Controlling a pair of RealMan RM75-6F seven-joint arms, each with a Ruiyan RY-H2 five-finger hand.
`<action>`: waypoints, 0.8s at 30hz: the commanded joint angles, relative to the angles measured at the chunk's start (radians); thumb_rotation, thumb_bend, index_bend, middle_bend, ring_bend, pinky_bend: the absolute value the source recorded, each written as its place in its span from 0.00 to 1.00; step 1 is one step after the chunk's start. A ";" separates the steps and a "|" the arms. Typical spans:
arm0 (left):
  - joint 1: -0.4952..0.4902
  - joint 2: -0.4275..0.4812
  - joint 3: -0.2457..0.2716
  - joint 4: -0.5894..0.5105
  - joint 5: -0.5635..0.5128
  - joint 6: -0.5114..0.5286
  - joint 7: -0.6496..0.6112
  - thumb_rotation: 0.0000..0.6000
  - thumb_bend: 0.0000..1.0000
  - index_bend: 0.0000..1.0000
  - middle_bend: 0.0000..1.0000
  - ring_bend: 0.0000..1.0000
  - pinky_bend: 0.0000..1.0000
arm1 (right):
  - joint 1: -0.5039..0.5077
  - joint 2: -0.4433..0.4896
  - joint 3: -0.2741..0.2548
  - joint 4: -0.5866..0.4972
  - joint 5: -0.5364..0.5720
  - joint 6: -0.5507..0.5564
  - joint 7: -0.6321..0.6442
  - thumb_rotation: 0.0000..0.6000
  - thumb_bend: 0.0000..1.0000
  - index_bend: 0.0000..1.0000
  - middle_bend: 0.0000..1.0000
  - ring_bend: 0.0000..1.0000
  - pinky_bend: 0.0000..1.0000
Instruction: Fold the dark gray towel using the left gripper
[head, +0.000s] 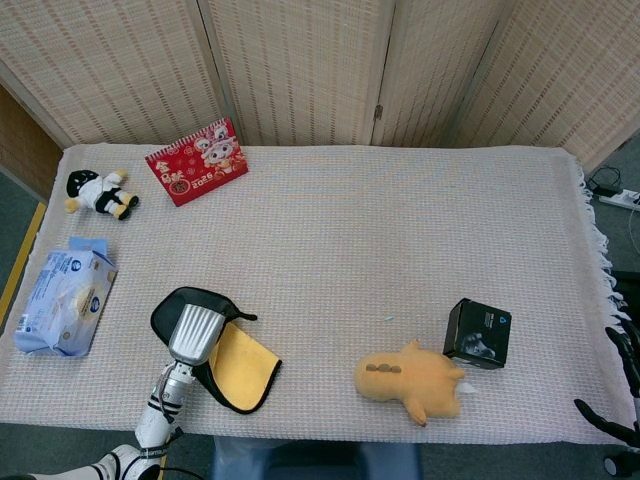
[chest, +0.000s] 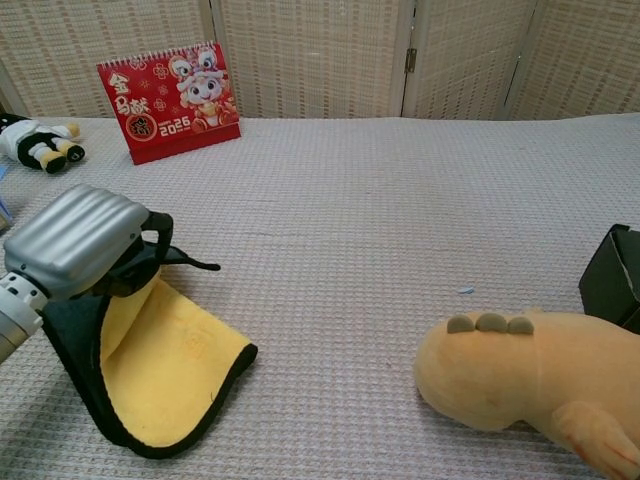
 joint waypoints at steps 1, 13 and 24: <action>0.010 0.007 -0.010 -0.002 -0.007 0.015 -0.015 1.00 0.47 0.60 1.00 1.00 1.00 | 0.000 0.000 0.000 0.000 0.000 -0.002 0.000 1.00 0.21 0.00 0.00 0.00 0.00; 0.085 0.075 -0.039 -0.075 -0.063 0.083 -0.105 1.00 0.47 0.61 1.00 1.00 1.00 | 0.008 -0.006 -0.002 -0.007 -0.002 -0.020 -0.020 1.00 0.21 0.00 0.00 0.00 0.00; 0.139 0.102 -0.011 -0.136 -0.069 0.103 -0.153 1.00 0.47 0.62 1.00 1.00 1.00 | 0.010 -0.011 -0.005 -0.011 -0.016 -0.017 -0.037 1.00 0.21 0.00 0.00 0.00 0.00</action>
